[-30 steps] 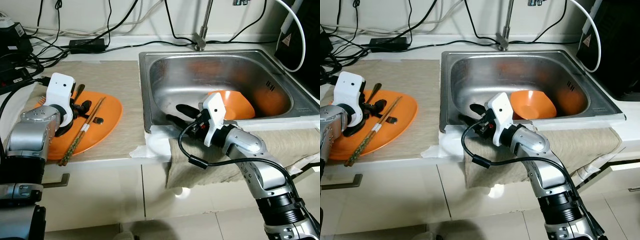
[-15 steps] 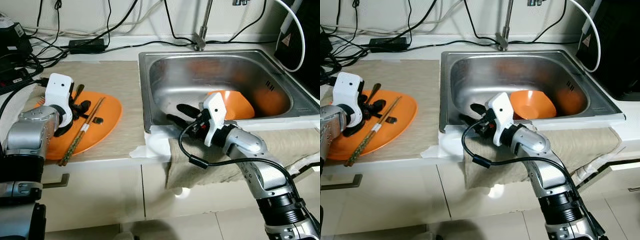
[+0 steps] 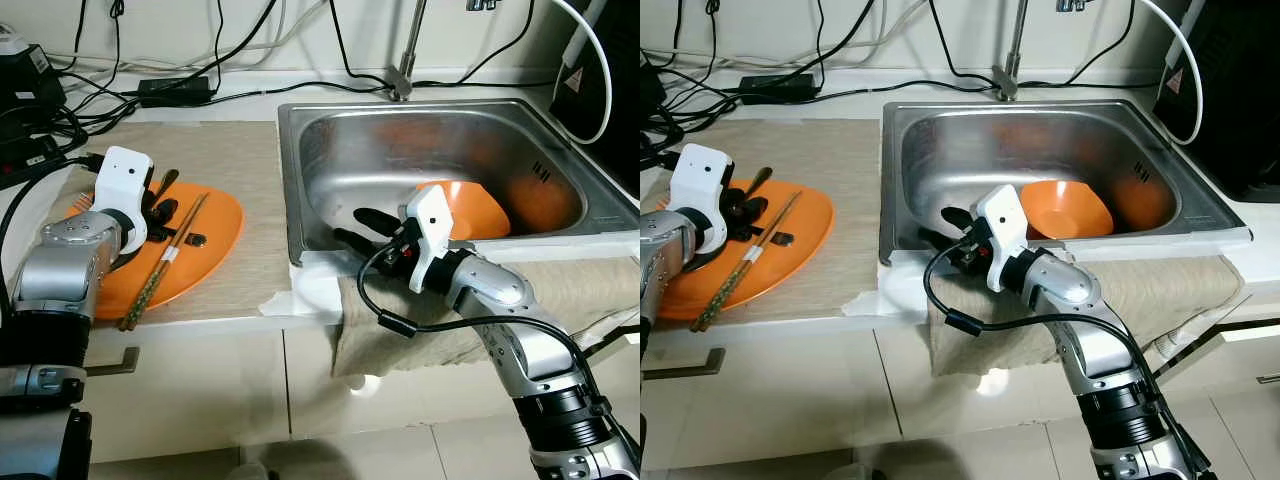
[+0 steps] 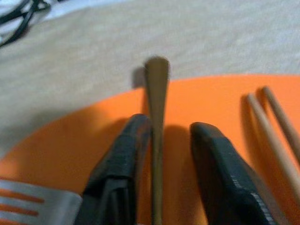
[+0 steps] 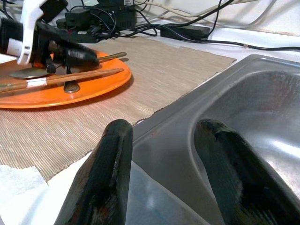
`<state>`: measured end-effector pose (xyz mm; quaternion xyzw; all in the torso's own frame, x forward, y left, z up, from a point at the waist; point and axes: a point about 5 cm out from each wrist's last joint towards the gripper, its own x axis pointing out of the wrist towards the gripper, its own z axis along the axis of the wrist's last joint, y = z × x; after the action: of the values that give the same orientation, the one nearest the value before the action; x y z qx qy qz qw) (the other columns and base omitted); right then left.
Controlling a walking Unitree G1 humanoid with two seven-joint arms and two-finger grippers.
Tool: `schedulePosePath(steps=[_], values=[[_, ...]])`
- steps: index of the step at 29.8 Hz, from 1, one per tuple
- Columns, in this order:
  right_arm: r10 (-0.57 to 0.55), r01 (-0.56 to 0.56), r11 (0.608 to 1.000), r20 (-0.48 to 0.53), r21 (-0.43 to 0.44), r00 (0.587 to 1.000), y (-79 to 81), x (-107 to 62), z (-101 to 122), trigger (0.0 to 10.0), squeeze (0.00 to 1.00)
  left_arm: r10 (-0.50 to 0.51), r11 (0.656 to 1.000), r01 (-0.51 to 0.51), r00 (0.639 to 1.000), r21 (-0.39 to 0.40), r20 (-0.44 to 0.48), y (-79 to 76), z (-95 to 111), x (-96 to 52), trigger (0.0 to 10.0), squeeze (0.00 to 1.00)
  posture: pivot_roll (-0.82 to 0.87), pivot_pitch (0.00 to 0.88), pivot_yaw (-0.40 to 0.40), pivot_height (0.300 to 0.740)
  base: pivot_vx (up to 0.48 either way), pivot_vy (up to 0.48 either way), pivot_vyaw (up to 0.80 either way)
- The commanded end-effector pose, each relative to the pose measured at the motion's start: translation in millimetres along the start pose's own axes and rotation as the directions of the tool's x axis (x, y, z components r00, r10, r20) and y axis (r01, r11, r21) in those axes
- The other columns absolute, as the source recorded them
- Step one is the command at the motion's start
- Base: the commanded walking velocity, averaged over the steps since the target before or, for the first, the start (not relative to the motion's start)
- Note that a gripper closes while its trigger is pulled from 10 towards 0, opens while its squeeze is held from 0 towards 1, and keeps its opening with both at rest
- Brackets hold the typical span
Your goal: Kitchen organization
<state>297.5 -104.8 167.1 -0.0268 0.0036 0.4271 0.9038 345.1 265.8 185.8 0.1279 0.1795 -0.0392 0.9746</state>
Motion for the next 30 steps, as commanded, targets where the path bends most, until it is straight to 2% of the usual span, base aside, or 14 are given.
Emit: schedulePosePath(steps=[1, 10, 15, 16, 22, 30], values=[[-0.005, 0.005, 1.0, 0.001, -0.01, 1.0, -1.3, -0.8, 2.8, 10.0, 0.0, 0.009, 1.0, -0.01, 0.997, 0.013, 0.071, 5.8, 21.4, -5.2, 0.0, 0.0, 0.08, 0.013, 0.003, 0.74, 0.0, 0.0, 0.0], [-0.004, 0.004, 1.0, -0.001, -0.008, 1.0, -0.9, -0.8, 2.1, 10.0, 0.0, -0.001, 1.0, -0.001, 0.993, 0.011, 0.116, 4.3, 34.7, -10.9, 0.0, 0.0, 0.08, 0.016, 0.002, 0.74, 0.0, 0.0, 0.0], [-0.003, 0.003, 1.0, -0.001, -0.007, 1.0, -0.6, -0.8, 1.8, 10.0, 0.0, 0.033, 0.998, -0.037, 0.995, 0.042, 0.095, 9.0, 31.3, -10.8, 0.0, 0.0, 0.08, 0.016, 0.002, 0.74, 0.0, 0.0, 0.0], [-0.003, 0.003, 1.0, -0.002, -0.006, 1.0, -0.2, -0.7, 1.5, 10.0, 0.0, 0.06, 0.996, -0.064, 0.996, 0.062, 0.069, 12.8, 25.1, -10.8, 10.0, 0.99, 0.08, 0.02, 0.002, 0.74, 0.0, 0.0, 0.0], [-0.005, 0.005, 1.0, -0.004, -0.003, 1.0, 0.1, -0.9, 0.2, 10.0, 0.0, 0.09, 0.993, -0.092, 0.996, 0.078, 0.022, 17.9, 10.1, -10.1, 10.0, 1.0, 0.08, 0.024, 0.0, 0.74, 0.0, 0.0, 0.0], [-0.011, 0.011, 1.0, -0.006, -0.003, 1.0, -1.1, -1.9, 0.3, 10.0, 0.0, 0.089, 0.993, -0.09, 0.996, 0.074, 0.01, 16.8, 6.7, -10.7, 10.0, 1.0, 0.08, 0.027, -0.003, 0.74, 0.0, 0.0, 0.0]])
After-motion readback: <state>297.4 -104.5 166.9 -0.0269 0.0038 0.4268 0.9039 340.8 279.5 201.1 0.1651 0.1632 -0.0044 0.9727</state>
